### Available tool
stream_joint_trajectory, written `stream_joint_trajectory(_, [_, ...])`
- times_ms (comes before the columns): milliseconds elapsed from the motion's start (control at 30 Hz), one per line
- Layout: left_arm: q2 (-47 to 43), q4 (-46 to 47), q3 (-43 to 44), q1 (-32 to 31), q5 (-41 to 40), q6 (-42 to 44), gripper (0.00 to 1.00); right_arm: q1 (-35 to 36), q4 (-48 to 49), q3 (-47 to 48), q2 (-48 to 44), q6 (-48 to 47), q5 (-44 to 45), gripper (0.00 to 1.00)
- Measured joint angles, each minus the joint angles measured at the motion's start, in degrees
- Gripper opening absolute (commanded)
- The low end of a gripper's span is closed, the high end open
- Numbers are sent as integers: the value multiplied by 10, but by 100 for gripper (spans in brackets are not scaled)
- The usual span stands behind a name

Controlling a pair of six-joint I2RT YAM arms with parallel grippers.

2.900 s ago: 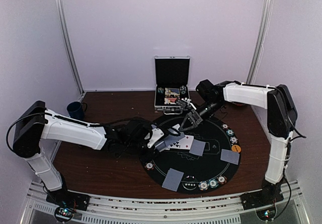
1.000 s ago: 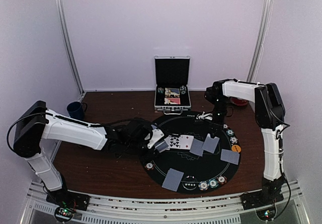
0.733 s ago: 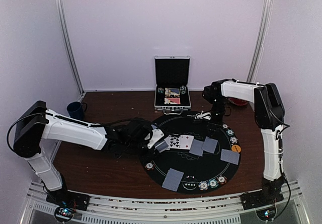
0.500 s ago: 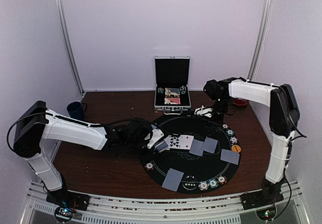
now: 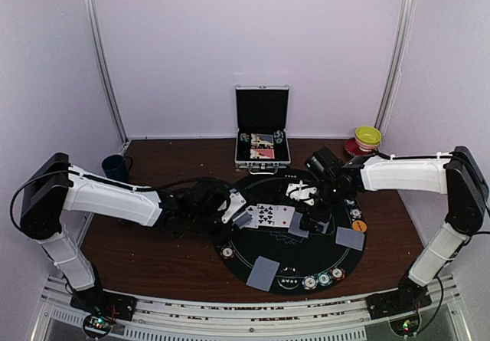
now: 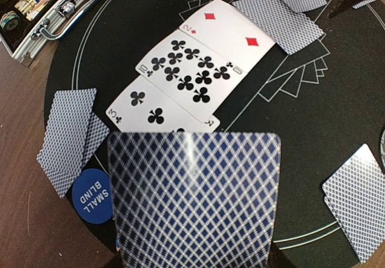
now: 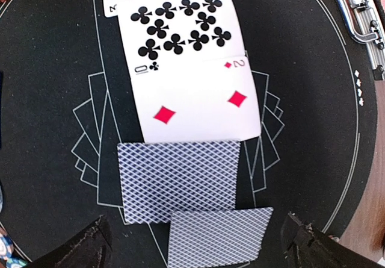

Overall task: Distribute texas hold em gaming equipment
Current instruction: Adjust the poker card in the community card area.

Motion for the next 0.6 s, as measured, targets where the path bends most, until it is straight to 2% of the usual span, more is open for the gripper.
stream_joint_trajectory(333, [-12,-11,0,15,-10,-14,50,47,78,-13,40,39,49,100])
stream_joint_trajectory(600, [-15,-14,0,20,-14,-18,50,54,90,-16,68,44,80,100])
